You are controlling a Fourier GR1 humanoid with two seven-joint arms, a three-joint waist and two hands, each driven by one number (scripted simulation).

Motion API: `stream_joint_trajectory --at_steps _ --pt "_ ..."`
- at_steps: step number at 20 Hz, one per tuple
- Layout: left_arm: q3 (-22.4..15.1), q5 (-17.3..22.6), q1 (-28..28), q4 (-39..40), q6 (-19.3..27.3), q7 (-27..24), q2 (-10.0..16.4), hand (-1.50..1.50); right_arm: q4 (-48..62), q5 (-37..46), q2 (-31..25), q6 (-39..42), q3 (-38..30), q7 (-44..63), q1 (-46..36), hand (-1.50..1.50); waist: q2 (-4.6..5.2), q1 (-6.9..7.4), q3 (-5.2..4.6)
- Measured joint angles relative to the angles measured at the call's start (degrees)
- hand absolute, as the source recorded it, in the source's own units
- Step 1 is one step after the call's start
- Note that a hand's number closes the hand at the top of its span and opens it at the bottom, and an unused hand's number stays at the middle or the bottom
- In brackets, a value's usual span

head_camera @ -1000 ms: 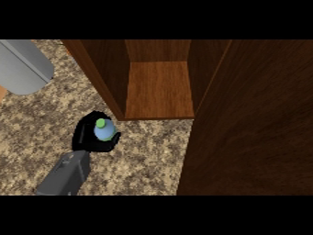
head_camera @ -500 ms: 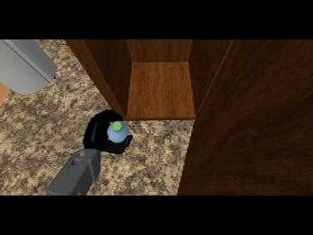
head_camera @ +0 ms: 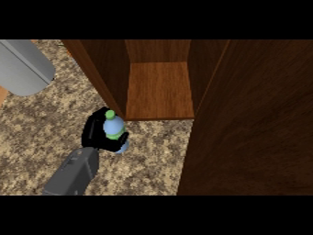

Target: Pick up the bottled water, place it into the cabinet and close the cabinet

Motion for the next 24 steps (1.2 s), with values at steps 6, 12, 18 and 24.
stream_joint_trajectory --at_steps 6,12,18,24 --pt "-3.1 4.6 0.1 -0.6 2.4 1.8 0.9 1.50 1.3 -2.8 0.6 2.6 -3.6 -0.9 0.4 -1.50 -0.16 -0.69 0.12" --pt "-5.7 7.7 0.4 -1.2 5.2 2.9 2.0 1.50 3.3 -5.3 1.2 5.3 -5.3 -2.3 0.0 -1.50 -0.28 -1.76 0.30" --pt "-7.5 10.4 0.9 -2.3 8.6 3.5 2.6 1.50 4.9 -9.6 1.1 7.4 -7.9 -3.1 -0.9 -1.50 -0.36 -2.57 0.47" --pt "-9.0 10.8 0.5 -2.8 14.8 4.4 3.1 1.50 6.4 -14.2 0.5 9.6 -10.7 -4.0 -1.2 -1.50 -0.44 -3.20 0.74"
